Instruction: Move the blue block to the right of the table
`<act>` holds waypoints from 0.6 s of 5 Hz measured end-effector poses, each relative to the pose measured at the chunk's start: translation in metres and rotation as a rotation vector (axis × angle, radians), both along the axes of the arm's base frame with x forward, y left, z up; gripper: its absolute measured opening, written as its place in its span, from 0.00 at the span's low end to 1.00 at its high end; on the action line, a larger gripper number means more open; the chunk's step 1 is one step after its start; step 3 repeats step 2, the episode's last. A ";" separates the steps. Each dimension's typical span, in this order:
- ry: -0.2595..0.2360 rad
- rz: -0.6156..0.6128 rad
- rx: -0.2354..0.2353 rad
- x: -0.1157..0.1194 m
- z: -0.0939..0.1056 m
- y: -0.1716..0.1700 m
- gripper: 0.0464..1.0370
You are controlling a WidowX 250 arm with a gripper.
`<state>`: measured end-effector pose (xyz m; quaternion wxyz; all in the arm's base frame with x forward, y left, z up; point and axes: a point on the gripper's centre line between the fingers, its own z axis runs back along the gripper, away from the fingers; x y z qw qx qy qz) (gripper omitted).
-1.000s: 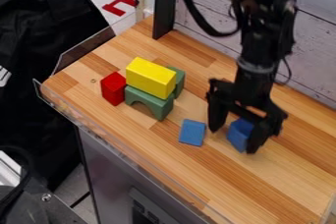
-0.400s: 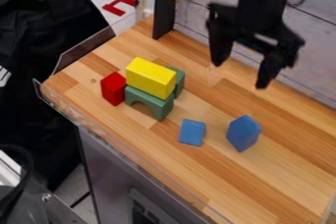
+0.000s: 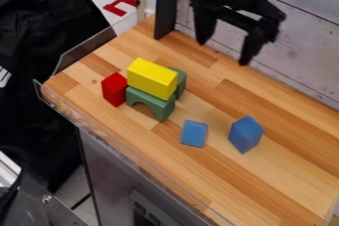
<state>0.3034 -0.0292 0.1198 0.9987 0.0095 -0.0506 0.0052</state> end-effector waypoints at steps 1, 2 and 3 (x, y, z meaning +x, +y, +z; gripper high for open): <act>0.063 0.037 0.004 -0.002 -0.011 0.015 0.96; 0.073 0.049 -0.022 -0.002 -0.013 0.020 0.96; 0.073 0.049 -0.022 -0.002 -0.013 0.020 0.96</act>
